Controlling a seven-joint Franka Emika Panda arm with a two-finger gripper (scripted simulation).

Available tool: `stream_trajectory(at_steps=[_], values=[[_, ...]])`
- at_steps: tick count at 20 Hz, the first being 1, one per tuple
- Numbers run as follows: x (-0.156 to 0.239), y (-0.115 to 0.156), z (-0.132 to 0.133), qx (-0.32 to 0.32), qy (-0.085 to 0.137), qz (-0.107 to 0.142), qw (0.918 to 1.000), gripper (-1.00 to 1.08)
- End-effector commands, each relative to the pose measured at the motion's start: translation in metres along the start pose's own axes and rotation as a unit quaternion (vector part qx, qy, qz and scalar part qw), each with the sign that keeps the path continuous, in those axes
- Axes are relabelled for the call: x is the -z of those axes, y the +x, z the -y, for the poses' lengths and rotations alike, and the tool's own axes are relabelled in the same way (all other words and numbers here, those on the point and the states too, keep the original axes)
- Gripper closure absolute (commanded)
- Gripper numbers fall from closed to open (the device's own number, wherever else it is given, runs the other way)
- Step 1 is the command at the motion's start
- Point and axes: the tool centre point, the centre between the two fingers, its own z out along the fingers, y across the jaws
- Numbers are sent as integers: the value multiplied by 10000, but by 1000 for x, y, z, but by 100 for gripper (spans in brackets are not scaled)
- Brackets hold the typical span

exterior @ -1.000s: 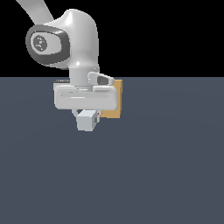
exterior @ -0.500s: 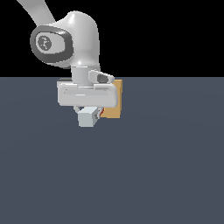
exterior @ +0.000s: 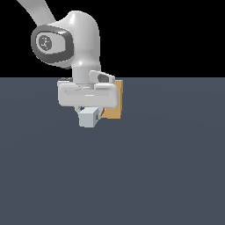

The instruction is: Insert the peg into the horizontal hole in a box.

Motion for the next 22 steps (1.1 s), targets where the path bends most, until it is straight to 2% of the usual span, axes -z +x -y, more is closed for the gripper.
stream_trajectory(at_steps=[1, 9, 18, 22], values=[[3, 1, -2, 3, -28, -10, 10000, 108], [1, 13, 0, 2, -12, -5, 10000, 108], [2, 75, 0, 2, -23, -9, 10000, 108], [3, 93, -1, 3, -26, -10, 10000, 108]])
